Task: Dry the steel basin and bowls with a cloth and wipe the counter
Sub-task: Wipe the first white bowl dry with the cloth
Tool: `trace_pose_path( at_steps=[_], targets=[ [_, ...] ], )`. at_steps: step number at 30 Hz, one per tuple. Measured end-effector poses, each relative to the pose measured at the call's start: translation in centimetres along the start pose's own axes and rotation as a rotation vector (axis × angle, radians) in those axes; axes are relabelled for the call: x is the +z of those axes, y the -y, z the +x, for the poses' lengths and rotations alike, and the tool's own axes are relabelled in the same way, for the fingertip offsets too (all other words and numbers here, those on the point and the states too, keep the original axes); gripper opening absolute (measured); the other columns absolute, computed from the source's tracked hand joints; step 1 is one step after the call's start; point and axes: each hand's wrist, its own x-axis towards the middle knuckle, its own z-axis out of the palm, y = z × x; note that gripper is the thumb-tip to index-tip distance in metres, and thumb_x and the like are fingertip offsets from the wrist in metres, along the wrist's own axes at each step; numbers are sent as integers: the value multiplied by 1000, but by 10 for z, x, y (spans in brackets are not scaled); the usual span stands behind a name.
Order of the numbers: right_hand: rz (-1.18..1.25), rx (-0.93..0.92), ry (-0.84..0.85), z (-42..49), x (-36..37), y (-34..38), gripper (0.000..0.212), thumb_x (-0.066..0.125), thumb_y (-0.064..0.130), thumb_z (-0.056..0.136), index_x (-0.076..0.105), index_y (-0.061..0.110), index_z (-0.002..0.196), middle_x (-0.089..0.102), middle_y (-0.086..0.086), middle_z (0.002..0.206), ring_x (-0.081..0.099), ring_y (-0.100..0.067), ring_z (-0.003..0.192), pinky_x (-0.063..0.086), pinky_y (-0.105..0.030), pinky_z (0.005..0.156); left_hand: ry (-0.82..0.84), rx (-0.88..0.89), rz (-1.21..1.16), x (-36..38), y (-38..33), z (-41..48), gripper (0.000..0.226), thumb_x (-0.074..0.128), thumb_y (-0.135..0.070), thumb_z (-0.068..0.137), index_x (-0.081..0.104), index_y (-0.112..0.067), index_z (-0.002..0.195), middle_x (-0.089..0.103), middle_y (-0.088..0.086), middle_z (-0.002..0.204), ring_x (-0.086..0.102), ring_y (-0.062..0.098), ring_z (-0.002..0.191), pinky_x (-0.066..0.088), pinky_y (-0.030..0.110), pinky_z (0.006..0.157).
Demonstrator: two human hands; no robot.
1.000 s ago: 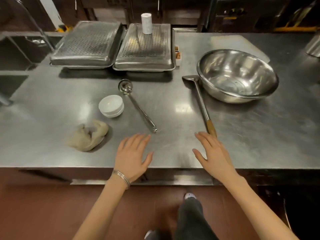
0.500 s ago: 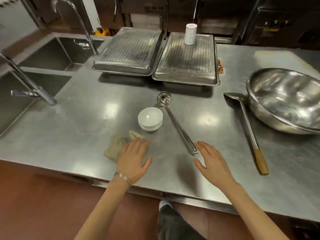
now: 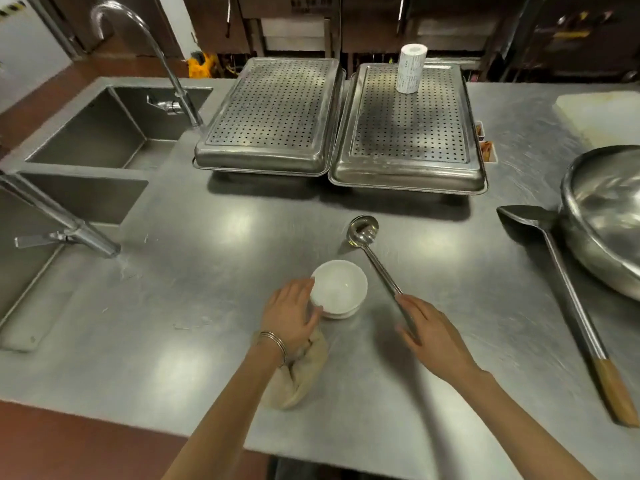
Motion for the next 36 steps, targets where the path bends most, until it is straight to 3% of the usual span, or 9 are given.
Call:
trace_pose_path(
  at_steps=[3,6,10,19,22,26,29,33,36],
  targets=[
    [-1,68,21,16,19,5,56,39,43,89,47,12,134,53,-8,134,52,-26,120,38,-32,99,120,8,-39,10,22,33,83,13,-63,77,35,-15,140,44,5,140,43,25,124,34,36,102],
    [6,82,13,26,22,14,50,52,33,89,48,9,133,55,-10,131,54,-28,117,40,-35,97,157,20,-55,11,27,54,77,25,-65,78,40,-18,137,52,6,131,49,27,116,41,36,94],
    [-2,109,6,42,31,21,51,62,23,87,47,8,133,55,-12,131,54,-30,118,41,-38,97,200,1,-198,8,29,83,45,57,-38,82,56,-14,120,64,11,112,58,32,101,49,37,82],
    [-21,109,-48,48,37,46,50,64,25,85,50,7,130,58,-11,128,57,-29,113,42,-39,98,100,51,-94,-16,22,84,42,43,-7,91,43,-12,133,63,21,108,60,41,95,45,41,76],
    [21,119,-38,45,40,63,52,53,32,88,48,7,133,55,-10,131,54,-28,118,41,-38,100,22,-24,-407,-28,33,63,40,43,2,89,44,-7,128,61,21,107,59,40,92,48,41,73],
    [34,86,-30,31,53,95,50,43,37,89,49,10,131,55,-9,130,53,-24,117,43,-34,97,-131,-203,-818,-47,65,19,35,44,7,88,40,-5,121,56,4,93,55,22,76,46,18,56],
    [42,-9,0,23,73,120,45,44,32,88,55,12,126,57,-8,127,56,-25,115,50,-38,93,-102,-380,-1085,-53,95,-16,35,40,9,89,30,-13,115,52,5,97,55,10,80,55,23,49],
    [44,-104,56,23,94,150,49,40,42,90,58,10,123,58,-6,125,42,-26,123,44,-38,100,-74,-508,-1177,-47,133,-57,37,45,-1,86,26,-18,112,41,18,121,51,14,92,52,18,48],
    [137,-117,79,23,105,169,60,32,57,92,55,14,127,52,-2,133,30,-17,129,32,-36,107,-59,-563,-1225,-41,150,-83,42,45,-20,74,30,-23,113,41,13,123,49,12,94,49,17,47]
  ],
)
